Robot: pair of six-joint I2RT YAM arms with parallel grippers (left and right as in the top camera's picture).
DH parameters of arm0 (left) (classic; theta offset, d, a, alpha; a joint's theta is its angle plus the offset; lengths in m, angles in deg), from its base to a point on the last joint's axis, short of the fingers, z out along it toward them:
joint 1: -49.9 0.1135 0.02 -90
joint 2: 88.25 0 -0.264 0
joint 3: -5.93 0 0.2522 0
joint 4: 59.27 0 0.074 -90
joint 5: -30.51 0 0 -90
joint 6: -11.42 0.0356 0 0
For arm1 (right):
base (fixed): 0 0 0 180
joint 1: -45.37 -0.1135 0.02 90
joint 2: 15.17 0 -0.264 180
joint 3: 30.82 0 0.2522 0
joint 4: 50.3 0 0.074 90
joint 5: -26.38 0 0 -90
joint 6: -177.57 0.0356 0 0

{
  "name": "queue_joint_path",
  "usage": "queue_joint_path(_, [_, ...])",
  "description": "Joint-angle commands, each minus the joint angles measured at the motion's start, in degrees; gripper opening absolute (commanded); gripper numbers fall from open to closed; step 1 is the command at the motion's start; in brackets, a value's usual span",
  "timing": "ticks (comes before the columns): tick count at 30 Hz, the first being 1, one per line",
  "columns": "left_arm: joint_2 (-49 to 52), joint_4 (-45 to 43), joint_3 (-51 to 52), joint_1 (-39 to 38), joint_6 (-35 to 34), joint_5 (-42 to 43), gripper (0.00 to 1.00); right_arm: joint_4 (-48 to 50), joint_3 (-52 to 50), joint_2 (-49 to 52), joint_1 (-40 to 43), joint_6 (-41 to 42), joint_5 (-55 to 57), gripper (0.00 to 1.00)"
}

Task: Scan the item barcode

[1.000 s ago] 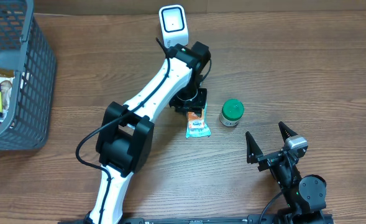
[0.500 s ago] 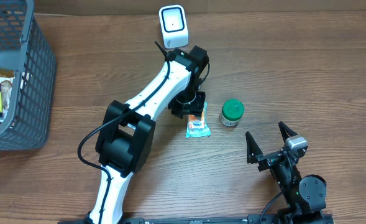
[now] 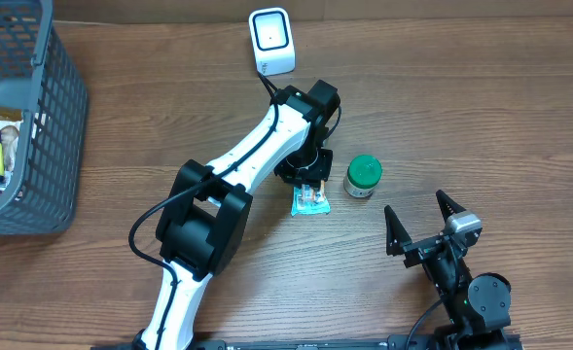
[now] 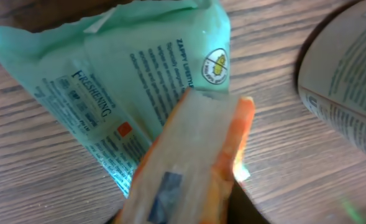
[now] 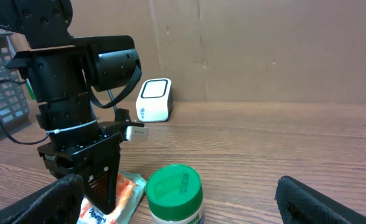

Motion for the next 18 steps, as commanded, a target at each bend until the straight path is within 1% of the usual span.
queue_joint_path(1, [-1.33,0.04,0.42,-0.04,-0.39,0.44,0.06,0.24,-0.61,-0.52,0.11,0.22,0.00,1.00])
queue_joint_path(2, [-1.33,0.15,0.11,0.11,-0.37,0.44,0.04,0.24,-0.61,-0.52,0.11,0.22,0.00,1.00])
queue_joint_path(7, [-2.67,3.39,-5.49,1.53,0.26,-0.46,0.04,0.24,-0.61,-0.52,0.11,0.22,0.00,1.00])
queue_joint_path(9, [-3.82,5.38,-7.23,1.99,-1.01,-4.46,0.04,0.24,-0.61,-0.52,0.11,0.22,0.00,1.00])
queue_joint_path(11, [-5.44,9.09,-7.69,2.45,-6.64,-13.27,0.04,0.24,-0.61,-0.52,0.11,0.22,0.00,1.00])
queue_joint_path(13, [-5.62,11.67,-7.69,2.43,-9.51,-17.77,0.04,0.24,-0.61,-0.52,0.11,0.22,0.00,1.00])
queue_joint_path(14, [-5.40,14.23,-7.50,2.34,-12.39,-22.08,0.04,0.24,-0.61,-0.52,0.11,0.22,0.00,1.00])
queue_joint_path(16, [-4.79,15.54,-6.49,2.03,-14.69,-25.27,0.04,0.24,-0.61,-0.52,0.11,0.22,0.00,1.00])
queue_joint_path(18, [-4.35,14.67,-5.18,1.81,-14.99,-25.35,0.04,0.24,-0.61,-0.52,0.11,0.22,0.00,1.00])
